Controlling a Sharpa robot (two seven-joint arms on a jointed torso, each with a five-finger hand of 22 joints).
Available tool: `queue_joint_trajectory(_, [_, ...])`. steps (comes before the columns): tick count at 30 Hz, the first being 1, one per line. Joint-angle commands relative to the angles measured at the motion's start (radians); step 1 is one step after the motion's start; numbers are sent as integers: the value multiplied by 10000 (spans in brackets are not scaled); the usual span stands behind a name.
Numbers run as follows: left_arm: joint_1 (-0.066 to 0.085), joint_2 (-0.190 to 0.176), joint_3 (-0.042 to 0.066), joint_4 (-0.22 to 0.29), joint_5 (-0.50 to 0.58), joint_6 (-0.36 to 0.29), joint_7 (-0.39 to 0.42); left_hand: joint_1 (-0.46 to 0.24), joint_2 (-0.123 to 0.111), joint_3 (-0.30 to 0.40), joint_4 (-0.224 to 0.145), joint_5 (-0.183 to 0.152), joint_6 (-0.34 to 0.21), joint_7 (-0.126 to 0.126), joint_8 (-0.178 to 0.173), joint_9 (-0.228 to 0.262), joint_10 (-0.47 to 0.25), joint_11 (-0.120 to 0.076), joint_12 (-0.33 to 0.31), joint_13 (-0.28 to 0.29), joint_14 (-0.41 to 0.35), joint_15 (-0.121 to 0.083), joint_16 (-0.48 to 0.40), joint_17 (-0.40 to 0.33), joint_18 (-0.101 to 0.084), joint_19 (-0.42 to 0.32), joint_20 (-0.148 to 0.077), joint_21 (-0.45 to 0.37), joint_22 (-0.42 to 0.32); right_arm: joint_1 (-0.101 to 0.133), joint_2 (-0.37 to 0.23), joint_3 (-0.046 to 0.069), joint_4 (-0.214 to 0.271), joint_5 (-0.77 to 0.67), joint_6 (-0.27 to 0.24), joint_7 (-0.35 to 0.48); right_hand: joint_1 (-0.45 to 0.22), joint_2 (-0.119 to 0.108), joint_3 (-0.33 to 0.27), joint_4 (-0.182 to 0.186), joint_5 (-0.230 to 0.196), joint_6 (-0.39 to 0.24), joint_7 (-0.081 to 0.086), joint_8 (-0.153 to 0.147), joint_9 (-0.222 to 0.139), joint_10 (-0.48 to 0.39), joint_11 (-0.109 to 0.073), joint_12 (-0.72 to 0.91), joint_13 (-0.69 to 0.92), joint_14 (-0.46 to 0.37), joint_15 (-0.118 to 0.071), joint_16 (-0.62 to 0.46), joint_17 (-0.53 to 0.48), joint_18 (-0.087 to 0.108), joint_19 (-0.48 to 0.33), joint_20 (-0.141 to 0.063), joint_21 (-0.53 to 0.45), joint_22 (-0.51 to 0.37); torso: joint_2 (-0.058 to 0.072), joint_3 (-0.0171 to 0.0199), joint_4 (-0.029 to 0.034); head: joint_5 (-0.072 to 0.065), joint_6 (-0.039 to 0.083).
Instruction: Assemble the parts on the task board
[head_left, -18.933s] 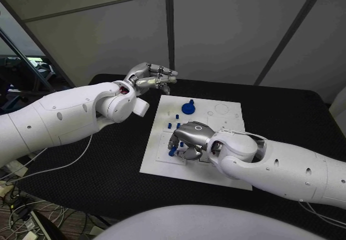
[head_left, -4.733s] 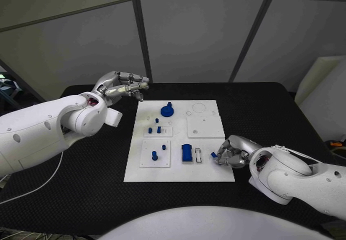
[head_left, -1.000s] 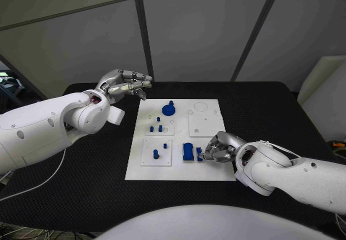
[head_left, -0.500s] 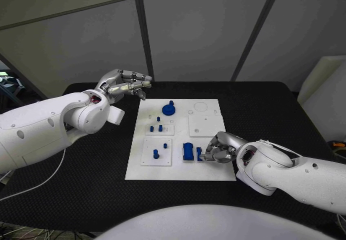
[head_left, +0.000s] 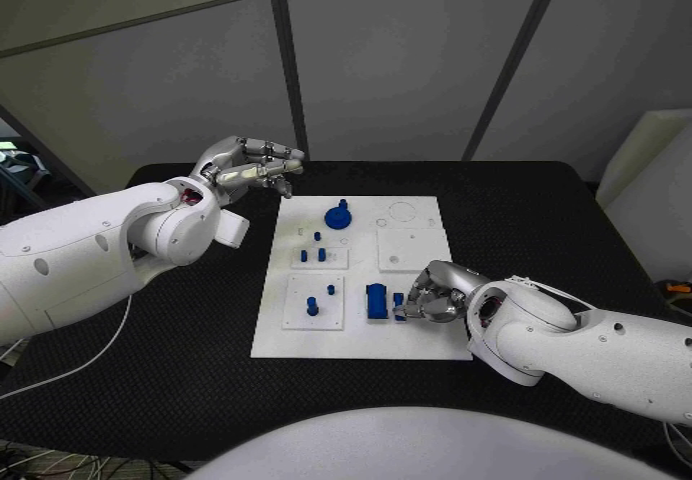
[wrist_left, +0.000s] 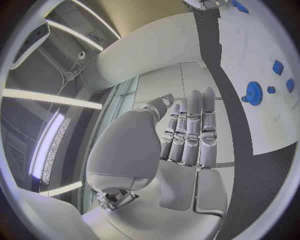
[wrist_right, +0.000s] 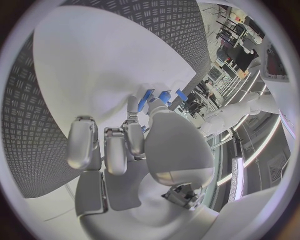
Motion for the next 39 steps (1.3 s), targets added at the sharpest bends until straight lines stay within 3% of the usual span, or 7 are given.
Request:
queue_joint_trajectory(1, [13,-7,3,7,17,85,35,2,82,85,1,54,-52,-17,30,-10,-89,-1,35,-16,-3,40,-31,-11,-121,4,37,-46,-9,7,-18,-3,11,-243,82,88,104,30,5,-53,-66,29,-71,49,10,30,-26,51,558,885,-95,61,1923,-87,34,-14,33,366,-13,-5,-14,-19,16])
queue_joint_trajectory(9, [11,-16,2,12,17,80,76,15,86,96,-12,53,-56,-15,37,-12,-95,-1,43,-17,-5,40,-32,-14,-122,8,34,-48,-11,6,-254,-5,212,-49,-605,623,39,13,-121,10,83,-112,1,-37,-30,-45,24,-107,456,855,-68,-21,1797,-57,-55,-3,-85,245,-23,-4,-10,-47,84])
queue_joint_trajectory(22, [3,68,-2,-154,455,-198,438,-336,-88,-189,168,13,-118,-61,94,-23,-118,-25,138,-18,-204,105,-147,-83,-141,-134,98,-250,-145,303,-401,283,-402,3932,-1051,5235,415,185,-556,26,-12,-968,469,-683,-353,-1534,421,-3088,-1594,200,259,-1869,-549,537,-1827,292,-2598,-2239,-263,-70,-15,-155,318])
queue_joint_trajectory(25, [-18,130,-3,-275,767,-419,645,-444,-106,-498,332,-272,-198,-150,150,-35,-117,-27,158,-61,-1099,217,-1198,-578,-151,-961,236,-1097,-722,674,-258,348,-1097,5885,-834,6433,1062,475,-381,-162,-501,-1308,707,-1079,-594,-3257,574,-6229,-3823,-785,464,-4526,-3341,1101,-3703,432,-5479,-4936,-399,-105,-32,-205,444])
queue_joint_trajectory(28, [-46,236,-4,-465,1137,-682,874,-437,-58,-720,494,-552,-291,-221,145,-58,-61,46,4,-216,-1518,413,-2565,-1205,-183,-1675,506,-2066,-1553,1010,30,378,-1930,7736,-520,7344,1607,615,-135,-227,-1063,-1541,937,-1390,-845,-4138,917,-7636,-4957,-2386,730,-8068,-6238,1041,-4485,708,-6730,-5730,-548,-167,-40,-282,683])
queue_joint_trajectory(31, [-114,414,-4,-800,1617,-1015,1169,-386,-31,-925,691,-617,-353,-468,-17,-92,144,175,-399,-482,-1740,717,-4219,-1813,-175,-2615,895,-3289,-2740,1337,639,397,-3140,9476,-125,8216,2104,669,185,-67,-1430,-1645,1293,-1915,-1460,-4484,1309,-9723,-7329,-3767,1465,-10782,-7644,912,-5794,1233,-8817,-7067,-751,-219,-80,-341,985])
queue_joint_trajectory(39, [-315,1148,0,-2051,2405,-1685,1609,-312,191,-1760,974,-620,-485,-774,-744,-138,-357,557,-1932,-775,-2585,1310,-7008,-2930,-129,-4487,1559,-3471,-5150,1613,2259,629,-6061,11493,654,9389,1981,805,262,-259,-1856,-1460,1259,-2285,-3051,-3892,1743,-11611,-10980,-4436,2121,-14087,-10425,1173,-5761,2207,-11507,-9307,-1079,-240,-130,-399,1676])
